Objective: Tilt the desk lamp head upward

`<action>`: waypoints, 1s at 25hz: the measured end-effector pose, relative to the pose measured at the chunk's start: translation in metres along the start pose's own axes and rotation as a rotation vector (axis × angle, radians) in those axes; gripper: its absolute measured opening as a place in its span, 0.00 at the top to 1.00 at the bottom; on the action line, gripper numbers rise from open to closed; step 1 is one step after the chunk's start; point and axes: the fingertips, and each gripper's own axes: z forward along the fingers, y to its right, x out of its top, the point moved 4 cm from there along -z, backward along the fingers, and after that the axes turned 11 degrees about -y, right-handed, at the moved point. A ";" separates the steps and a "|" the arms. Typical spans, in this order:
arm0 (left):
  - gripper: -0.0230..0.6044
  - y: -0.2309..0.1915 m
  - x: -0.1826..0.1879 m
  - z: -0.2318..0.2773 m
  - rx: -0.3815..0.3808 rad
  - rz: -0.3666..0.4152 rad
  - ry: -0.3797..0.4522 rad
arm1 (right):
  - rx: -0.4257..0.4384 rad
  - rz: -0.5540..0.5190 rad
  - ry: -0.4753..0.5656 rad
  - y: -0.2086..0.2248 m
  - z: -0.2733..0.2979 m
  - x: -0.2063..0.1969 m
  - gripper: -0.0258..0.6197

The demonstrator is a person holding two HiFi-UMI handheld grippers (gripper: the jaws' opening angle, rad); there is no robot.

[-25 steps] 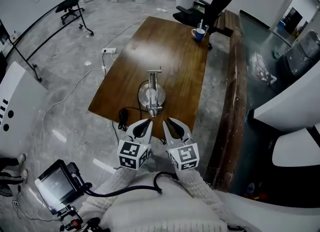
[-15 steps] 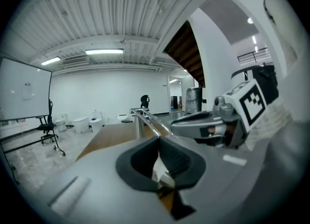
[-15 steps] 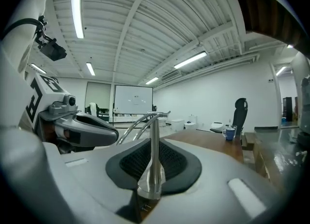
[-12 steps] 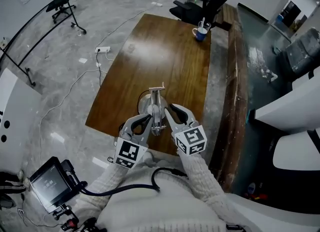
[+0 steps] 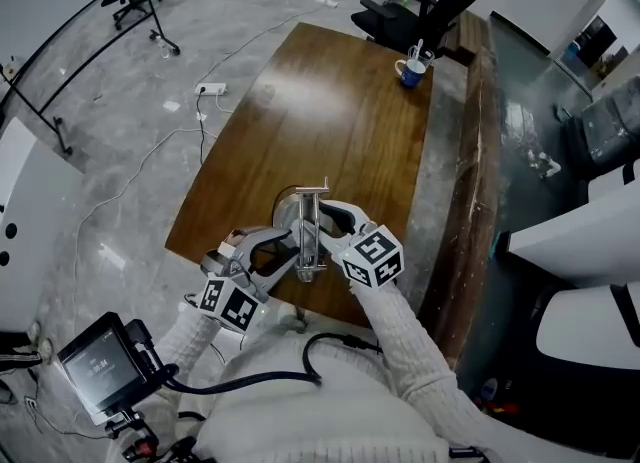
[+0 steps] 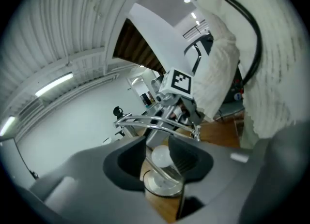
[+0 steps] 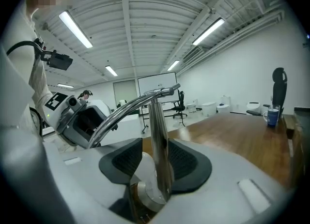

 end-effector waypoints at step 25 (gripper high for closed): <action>0.67 0.007 0.032 0.000 0.093 1.111 0.131 | 0.145 0.049 -0.112 -0.003 0.033 0.016 0.68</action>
